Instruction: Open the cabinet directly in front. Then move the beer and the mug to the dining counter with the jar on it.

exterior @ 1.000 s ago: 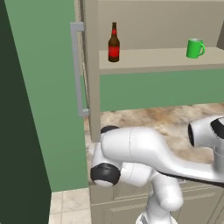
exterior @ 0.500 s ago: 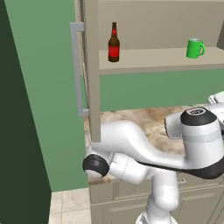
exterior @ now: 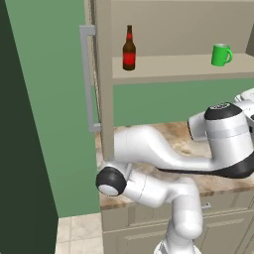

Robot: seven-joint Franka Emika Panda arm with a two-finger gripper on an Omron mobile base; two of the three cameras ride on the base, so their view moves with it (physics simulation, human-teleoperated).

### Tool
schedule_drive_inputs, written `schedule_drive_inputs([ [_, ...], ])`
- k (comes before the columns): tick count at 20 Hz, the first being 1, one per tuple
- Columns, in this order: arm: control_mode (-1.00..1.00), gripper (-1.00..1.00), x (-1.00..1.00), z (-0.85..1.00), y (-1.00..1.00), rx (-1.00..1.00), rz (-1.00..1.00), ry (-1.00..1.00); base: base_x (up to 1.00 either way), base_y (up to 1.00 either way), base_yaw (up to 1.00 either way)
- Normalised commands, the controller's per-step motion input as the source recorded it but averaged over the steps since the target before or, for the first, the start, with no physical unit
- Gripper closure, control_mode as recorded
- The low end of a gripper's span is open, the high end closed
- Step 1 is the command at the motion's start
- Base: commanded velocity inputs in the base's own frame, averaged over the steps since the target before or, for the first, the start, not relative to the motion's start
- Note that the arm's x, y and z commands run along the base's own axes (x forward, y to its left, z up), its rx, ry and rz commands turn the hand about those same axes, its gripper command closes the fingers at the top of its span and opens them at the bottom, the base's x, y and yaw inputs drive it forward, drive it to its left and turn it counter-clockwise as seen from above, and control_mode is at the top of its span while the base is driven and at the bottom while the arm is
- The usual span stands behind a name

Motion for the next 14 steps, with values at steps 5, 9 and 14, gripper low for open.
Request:
schedule_drive_inputs([
  [5, -1.0, -1.0, 0.26, 0.32, 0.47, 0.0, 0.0, -0.11, 0.0, 0.0, 0.0],
  [9, -1.0, -1.0, 0.35, 0.22, 0.6, -0.01, 0.0, -0.07, 0.0, 0.0, 0.0],
  [14, -1.0, -1.0, 0.53, 0.16, 0.44, 0.0, 0.0, -0.01, 0.0, 0.0, 0.0],
])
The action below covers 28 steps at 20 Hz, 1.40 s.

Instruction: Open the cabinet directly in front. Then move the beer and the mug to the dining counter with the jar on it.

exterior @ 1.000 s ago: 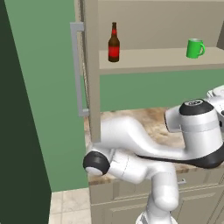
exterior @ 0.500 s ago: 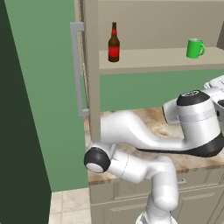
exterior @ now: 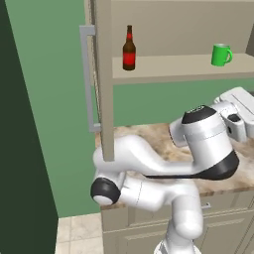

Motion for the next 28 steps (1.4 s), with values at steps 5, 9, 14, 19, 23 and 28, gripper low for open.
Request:
schedule_drive_inputs([
  [5, -1.0, -1.0, 0.64, 0.16, 0.21, 0.0, 0.0, 0.0, 0.0, 0.0, 0.0],
  [9, -1.0, -1.0, 0.76, 0.17, 0.11, 0.01, 0.0, 0.0, 0.0, 0.0, 0.0],
  [14, -1.0, -1.0, 0.72, 0.18, 0.01, 0.04, 0.0, 0.0, 0.0, 0.0, 0.0],
  [19, -1.0, -1.0, 0.71, 0.23, 0.0, 0.11, 0.0, 0.01, 0.0, 0.0, 0.0],
  [23, -1.0, -1.0, 0.69, 0.22, 0.0, 0.14, 0.0, 0.0, 0.0, 0.0, 0.0],
  [28, -1.0, -1.0, 0.67, 0.24, 0.0, 0.11, 0.0, 0.0, 0.0, 0.0, 0.0],
])
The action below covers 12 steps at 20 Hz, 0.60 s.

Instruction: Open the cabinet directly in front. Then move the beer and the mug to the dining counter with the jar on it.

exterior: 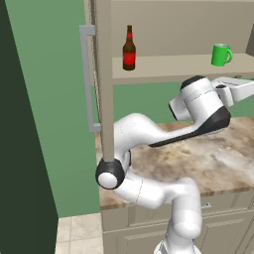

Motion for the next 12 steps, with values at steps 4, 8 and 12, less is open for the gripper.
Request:
schedule_drive_inputs([
  [4, -1.0, -1.0, 0.64, 0.33, 0.0, 0.1, 0.0, 0.01, 0.0, 0.0, 0.0],
  [8, -1.0, -1.0, 0.6, 0.35, -0.11, 0.13, 0.0, 0.01, 0.0, 0.0, 0.0],
  [12, -1.0, -1.0, 0.65, 0.29, -0.1, 0.12, 0.0, 0.0, 0.0, 0.0, 0.0],
])
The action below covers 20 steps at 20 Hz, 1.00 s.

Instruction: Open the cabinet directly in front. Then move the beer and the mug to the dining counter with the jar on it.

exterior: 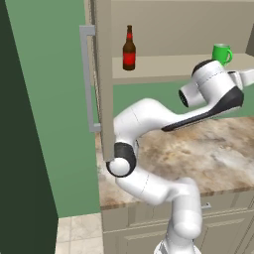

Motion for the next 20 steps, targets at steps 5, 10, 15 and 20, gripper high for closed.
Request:
schedule_drive_inputs([
  [5, -1.0, -1.0, 0.67, 0.26, -0.05, 0.11, -0.01, 0.0, 0.0, 0.0, 0.0],
  [10, -1.0, -1.0, 0.62, 0.28, -0.16, 0.12, 0.0, 0.0, 0.0, 0.0, 0.0],
  [15, -1.0, -1.0, 0.47, 0.32, -0.27, 0.14, -0.01, 0.0, 0.0, 0.0, 0.0],
  [20, -1.0, -1.0, 0.1, 0.47, -0.53, 0.17, -0.04, 0.0, 0.0, 0.0, 0.0],
])
